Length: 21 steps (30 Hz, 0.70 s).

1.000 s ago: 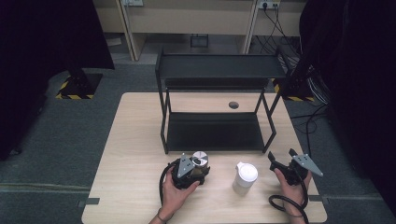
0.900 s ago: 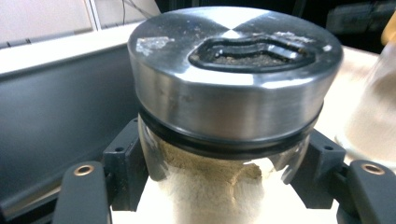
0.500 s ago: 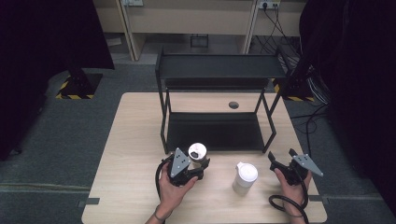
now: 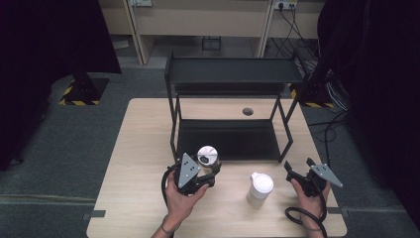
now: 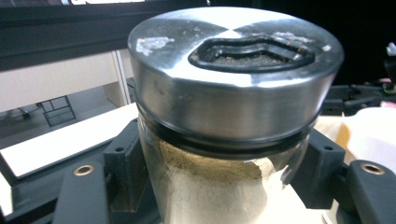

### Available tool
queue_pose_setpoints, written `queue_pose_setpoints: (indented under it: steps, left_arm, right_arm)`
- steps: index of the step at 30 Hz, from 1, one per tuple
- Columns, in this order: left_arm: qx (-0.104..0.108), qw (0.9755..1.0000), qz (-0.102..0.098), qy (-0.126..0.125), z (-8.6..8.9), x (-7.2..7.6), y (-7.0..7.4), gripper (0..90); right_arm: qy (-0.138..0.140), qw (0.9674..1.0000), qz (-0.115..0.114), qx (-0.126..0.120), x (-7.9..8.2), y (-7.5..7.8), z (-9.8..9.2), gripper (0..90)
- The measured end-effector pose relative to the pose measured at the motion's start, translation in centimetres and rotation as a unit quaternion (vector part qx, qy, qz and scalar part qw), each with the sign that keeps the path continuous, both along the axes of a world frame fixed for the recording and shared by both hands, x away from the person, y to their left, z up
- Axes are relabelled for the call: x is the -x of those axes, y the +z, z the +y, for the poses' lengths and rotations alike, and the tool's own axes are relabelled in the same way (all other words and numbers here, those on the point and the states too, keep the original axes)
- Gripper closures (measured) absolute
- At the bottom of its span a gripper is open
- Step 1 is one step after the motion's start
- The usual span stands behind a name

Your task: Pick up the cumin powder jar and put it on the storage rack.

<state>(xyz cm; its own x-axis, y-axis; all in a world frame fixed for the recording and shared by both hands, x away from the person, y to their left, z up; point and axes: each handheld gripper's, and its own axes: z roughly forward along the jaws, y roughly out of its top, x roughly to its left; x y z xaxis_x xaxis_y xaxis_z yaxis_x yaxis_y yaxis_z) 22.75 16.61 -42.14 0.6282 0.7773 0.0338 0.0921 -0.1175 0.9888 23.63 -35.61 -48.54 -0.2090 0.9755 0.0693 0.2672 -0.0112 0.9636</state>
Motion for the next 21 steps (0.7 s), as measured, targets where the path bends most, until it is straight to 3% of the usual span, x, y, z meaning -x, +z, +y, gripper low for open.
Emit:
queue_pose_setpoints:
  steps: [8,21]
  left_arm:
    - [0.005,0.9988,-0.011,0.048,-0.8,0.1,2.3,31.1]
    - [0.016,0.9963,-0.025,0.080,-0.7,-1.1,4.1,31.1]
  right_arm:
    - [0.001,1.0000,0.001,0.002,0.0,0.0,0.0,8.9]
    - [0.002,1.0000,0.002,0.002,-0.1,0.1,0.0,8.9]
